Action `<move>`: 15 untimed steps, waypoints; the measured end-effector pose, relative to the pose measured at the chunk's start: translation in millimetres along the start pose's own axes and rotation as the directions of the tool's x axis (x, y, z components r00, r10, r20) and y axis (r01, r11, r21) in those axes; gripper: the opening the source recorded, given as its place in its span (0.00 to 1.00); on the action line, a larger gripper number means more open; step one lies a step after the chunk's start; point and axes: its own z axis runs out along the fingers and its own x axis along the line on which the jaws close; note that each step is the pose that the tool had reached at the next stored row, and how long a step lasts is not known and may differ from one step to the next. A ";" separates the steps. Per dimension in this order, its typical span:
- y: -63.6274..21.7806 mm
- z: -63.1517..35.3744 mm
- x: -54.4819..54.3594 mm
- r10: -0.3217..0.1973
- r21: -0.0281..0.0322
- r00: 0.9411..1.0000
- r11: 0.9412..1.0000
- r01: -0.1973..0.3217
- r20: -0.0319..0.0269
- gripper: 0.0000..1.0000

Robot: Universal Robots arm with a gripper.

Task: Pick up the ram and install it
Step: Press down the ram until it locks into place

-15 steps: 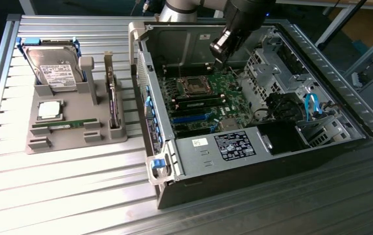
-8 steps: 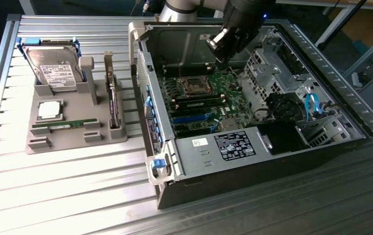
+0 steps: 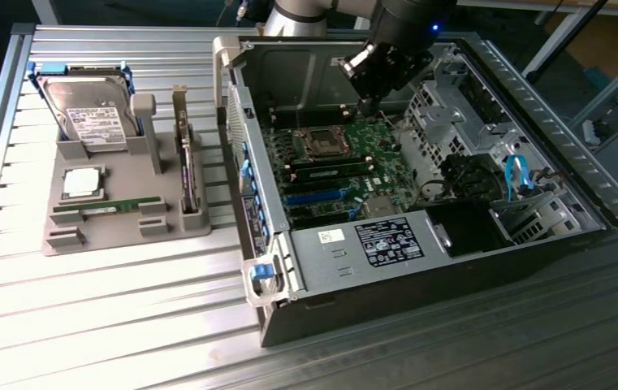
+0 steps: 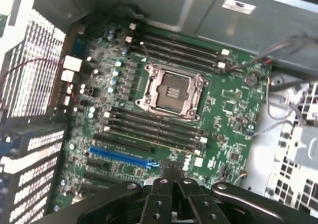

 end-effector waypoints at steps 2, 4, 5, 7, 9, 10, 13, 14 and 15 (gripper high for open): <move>0.0 0.0 0.0 0.043 0.001 0.999 0.999 -0.043 0.002 0.10; 0.0 0.1 0.0 0.092 0.003 0.996 0.996 -0.092 0.003 0.10; 0.0 0.0 0.0 0.099 0.003 0.995 0.995 -0.099 0.004 0.10; 0.0 0.0 0.0 0.099 0.003 0.995 0.995 -0.099 0.004 0.10; 0.0 0.1 -0.2 0.099 0.003 0.995 0.995 -0.099 0.002 0.10; -0.3 0.2 -1.5 0.101 0.001 0.995 0.995 -0.101 -0.011 0.10; -0.9 0.1 -3.9 0.105 -0.002 0.994 0.994 -0.106 -0.039 0.10; -1.0 0.1 -4.2 0.106 -0.003 0.993 0.994 -0.106 -0.043 0.10; -1.2 0.1 -4.9 0.108 -0.004 0.993 0.994 -0.108 -0.051 0.10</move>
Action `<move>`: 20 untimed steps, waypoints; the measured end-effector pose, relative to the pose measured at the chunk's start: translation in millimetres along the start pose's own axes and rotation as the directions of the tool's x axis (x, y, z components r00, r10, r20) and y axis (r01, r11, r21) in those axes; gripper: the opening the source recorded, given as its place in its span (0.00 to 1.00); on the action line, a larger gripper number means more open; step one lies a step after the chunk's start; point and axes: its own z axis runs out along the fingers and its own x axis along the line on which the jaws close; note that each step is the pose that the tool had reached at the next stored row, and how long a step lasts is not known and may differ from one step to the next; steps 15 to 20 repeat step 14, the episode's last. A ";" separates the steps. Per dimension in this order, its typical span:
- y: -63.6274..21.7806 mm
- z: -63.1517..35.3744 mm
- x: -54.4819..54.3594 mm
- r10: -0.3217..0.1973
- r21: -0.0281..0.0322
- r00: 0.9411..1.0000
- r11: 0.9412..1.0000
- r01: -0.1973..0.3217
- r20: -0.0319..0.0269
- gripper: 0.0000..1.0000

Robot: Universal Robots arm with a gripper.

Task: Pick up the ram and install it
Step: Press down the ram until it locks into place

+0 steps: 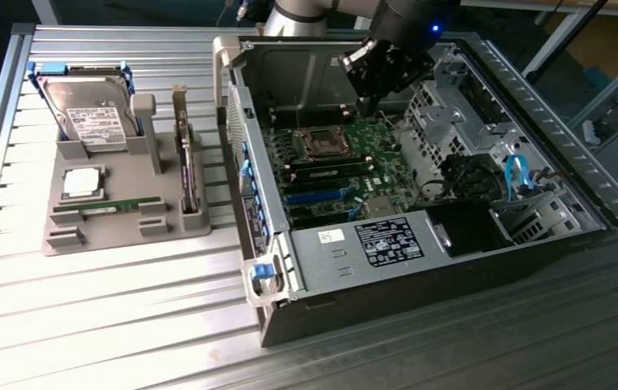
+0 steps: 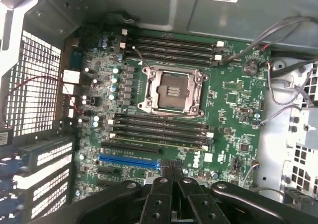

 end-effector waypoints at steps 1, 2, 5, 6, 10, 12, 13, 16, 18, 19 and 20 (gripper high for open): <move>0.0 0.0 -0.1 0.001 0.000 1.000 1.000 -0.001 -0.001 0.10; 0.0 0.0 -0.1 0.001 0.000 1.000 1.000 -0.001 -0.001 0.10; 0.0 0.1 -0.1 0.010 0.000 1.000 1.000 -0.010 -0.001 0.10; 0.0 0.1 -0.2 0.015 -0.001 1.000 1.000 -0.015 -0.001 0.10; 0.0 0.1 -0.2 0.025 -0.001 1.000 1.000 -0.025 0.000 0.10; 0.0 0.1 -0.2 0.025 -0.001 1.000 1.000 -0.025 0.000 0.10; 0.0 0.1 -0.2 0.025 -0.001 1.000 1.000 -0.025 0.000 0.10; 0.0 0.1 -0.2 0.025 -0.001 1.000 1.000 -0.025 0.000 0.10; 0.0 0.1 -0.2 0.025 -0.001 1.000 1.000 -0.025 0.000 0.10; 0.0 0.1 -0.2 0.025 -0.001 1.000 1.000 -0.025 0.000 0.10; 0.0 0.1 -0.2 0.025 -0.001 1.000 1.000 -0.025 0.000 0.10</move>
